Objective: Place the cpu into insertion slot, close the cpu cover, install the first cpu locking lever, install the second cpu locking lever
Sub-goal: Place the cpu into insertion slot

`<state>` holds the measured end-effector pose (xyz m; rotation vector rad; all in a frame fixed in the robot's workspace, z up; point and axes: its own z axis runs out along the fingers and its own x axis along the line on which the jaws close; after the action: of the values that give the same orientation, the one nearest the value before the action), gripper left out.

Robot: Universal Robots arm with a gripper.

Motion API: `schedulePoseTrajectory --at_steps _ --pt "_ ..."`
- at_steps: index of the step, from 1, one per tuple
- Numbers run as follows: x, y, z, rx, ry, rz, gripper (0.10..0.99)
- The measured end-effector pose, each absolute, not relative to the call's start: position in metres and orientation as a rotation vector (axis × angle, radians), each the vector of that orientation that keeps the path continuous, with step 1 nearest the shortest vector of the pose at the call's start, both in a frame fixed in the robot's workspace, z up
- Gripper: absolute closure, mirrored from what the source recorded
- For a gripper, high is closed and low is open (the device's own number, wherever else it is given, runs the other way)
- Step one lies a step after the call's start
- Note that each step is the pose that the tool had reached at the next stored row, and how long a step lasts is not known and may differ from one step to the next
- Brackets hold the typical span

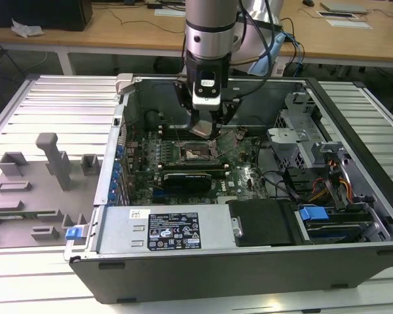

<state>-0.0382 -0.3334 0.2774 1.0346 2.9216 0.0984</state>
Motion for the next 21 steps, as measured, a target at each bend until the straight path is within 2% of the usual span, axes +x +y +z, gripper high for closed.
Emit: schedulePoseTrajectory --at_steps 21 --pt "-0.038 -0.333 0.264 1.706 2.571 0.08 0.549"
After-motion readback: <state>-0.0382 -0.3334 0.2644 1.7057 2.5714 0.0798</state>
